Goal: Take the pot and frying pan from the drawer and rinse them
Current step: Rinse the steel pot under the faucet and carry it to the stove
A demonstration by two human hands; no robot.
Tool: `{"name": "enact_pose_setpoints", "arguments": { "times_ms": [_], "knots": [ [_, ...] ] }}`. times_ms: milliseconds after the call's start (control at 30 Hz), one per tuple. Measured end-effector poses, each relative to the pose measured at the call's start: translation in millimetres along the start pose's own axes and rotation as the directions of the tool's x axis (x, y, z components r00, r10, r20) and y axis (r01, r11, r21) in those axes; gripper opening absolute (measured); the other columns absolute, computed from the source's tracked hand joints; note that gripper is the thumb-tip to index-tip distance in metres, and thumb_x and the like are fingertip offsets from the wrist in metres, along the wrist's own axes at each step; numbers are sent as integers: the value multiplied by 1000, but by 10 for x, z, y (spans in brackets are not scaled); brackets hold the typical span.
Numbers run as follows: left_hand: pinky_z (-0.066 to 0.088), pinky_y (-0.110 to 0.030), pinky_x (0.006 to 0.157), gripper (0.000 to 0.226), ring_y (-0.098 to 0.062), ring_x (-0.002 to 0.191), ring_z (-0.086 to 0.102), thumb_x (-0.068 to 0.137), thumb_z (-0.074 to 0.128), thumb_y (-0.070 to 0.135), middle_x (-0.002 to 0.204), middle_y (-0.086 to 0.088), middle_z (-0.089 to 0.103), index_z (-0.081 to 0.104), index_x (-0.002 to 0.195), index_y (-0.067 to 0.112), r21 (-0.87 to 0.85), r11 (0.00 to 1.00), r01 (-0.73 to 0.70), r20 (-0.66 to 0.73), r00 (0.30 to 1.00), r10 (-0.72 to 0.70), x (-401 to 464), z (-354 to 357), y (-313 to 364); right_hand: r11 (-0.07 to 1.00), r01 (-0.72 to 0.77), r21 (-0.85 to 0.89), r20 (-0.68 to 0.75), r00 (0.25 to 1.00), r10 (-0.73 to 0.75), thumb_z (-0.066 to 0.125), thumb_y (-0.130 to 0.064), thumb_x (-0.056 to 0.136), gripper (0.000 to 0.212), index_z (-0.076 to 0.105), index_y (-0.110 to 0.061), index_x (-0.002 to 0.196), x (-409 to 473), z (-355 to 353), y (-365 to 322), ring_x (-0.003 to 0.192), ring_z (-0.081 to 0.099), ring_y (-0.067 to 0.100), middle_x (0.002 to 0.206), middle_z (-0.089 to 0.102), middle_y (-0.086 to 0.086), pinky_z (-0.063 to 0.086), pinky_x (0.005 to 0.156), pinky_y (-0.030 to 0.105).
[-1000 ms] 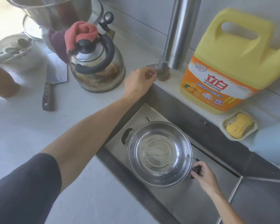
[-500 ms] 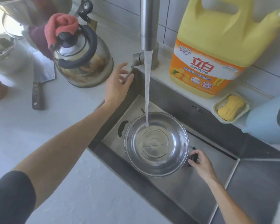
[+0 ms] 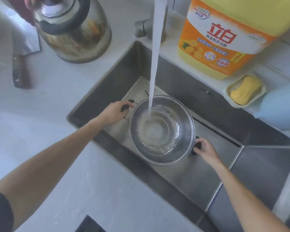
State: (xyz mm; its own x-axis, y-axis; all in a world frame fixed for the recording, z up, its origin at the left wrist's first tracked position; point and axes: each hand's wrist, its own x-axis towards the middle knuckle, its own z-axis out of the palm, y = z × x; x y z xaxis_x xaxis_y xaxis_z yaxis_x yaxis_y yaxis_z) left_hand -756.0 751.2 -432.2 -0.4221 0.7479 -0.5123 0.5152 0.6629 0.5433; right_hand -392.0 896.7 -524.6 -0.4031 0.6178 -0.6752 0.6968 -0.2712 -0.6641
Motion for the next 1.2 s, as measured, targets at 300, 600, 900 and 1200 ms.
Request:
{"name": "enact_pose_setpoints", "arguments": {
  "times_ms": [300, 600, 900, 1200],
  "knots": [
    [49, -31, 75, 13, -6, 74, 64, 83, 53, 38, 59, 19, 64, 62, 91, 44, 171, 985, 29, 5, 1000, -31, -407, -581, -44, 986, 57, 157, 127, 989, -77, 83, -66, 35, 83, 67, -19, 103, -354, -258, -815, 66, 62, 7, 88, 67, 9, 52, 60, 18],
    [36, -6, 56, 14, 5, 57, 52, 86, 63, 20, 64, 17, 54, 53, 83, 29, 121, 990, -71, 270, 962, 36, -487, -412, -209, 866, 424, -264, 52, 903, -426, 70, -17, 80, 25, 67, -35, 98, -771, -753, -1914, 82, 61, -15, 91, 66, -25, 39, 73, -4],
    [45, -29, 78, 34, -9, 73, 56, 91, 56, 17, 83, 34, 59, 57, 107, 48, -29, 977, -211, -194, 960, 202, -835, -729, -231, 905, 385, -179, -71, 913, -402, 73, -21, 75, 18, 60, -33, 78, -712, -327, -1302, 75, 69, 10, 82, 71, -14, 49, 74, 10],
    [42, -31, 68, 31, -12, 62, 46, 88, 43, 32, 65, 0, 53, 57, 104, 54, -71, 990, -125, -178, 978, 111, -911, -878, -165, 966, 250, 65, 80, 964, -255, 73, -67, 54, 53, 69, -30, 92, -674, 12, -1022, 60, 59, 4, 74, 70, -10, 47, 56, 14]
  ]
}}
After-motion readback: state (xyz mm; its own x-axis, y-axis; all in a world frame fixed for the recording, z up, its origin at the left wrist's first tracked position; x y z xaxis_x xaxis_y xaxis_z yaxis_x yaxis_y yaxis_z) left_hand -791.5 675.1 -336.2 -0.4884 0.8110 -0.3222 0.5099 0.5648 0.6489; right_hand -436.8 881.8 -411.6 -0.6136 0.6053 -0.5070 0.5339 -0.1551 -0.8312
